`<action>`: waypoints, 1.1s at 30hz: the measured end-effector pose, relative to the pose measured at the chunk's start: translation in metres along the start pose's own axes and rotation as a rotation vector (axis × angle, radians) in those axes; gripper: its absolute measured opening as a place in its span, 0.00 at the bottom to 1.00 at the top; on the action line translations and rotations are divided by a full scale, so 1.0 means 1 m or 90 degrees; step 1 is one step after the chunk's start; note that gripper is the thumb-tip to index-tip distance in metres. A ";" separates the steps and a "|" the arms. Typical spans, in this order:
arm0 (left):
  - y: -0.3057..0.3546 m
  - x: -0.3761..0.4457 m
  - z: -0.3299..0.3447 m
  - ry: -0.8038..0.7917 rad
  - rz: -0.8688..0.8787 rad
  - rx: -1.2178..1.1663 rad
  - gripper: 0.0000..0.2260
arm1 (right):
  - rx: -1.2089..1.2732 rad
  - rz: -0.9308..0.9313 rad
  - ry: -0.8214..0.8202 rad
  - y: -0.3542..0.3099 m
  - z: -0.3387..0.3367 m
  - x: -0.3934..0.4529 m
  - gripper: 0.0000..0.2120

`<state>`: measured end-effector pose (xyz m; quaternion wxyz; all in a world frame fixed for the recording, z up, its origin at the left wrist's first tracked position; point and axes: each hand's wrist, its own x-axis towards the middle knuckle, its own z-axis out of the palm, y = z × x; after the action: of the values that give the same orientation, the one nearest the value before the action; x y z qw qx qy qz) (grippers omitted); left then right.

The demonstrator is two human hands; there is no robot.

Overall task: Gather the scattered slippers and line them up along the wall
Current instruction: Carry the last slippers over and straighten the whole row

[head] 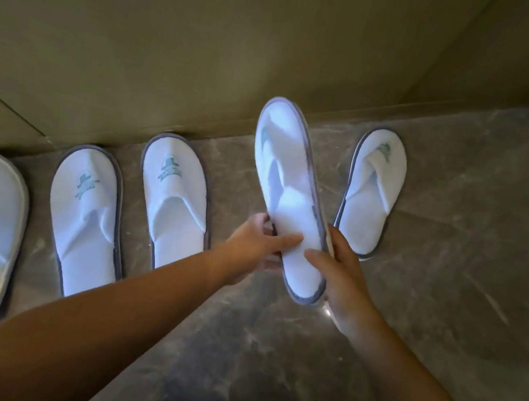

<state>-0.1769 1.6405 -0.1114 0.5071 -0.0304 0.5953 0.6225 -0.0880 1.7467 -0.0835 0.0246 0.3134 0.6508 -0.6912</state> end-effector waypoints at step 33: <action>-0.091 -0.043 -0.119 0.102 0.039 1.100 0.35 | -0.680 0.061 0.101 0.081 0.063 0.048 0.53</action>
<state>-0.1631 1.5023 -0.1826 0.2924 0.3377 0.8939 -0.0381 -0.1164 1.6945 -0.1800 0.1624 0.3378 0.8965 -0.2364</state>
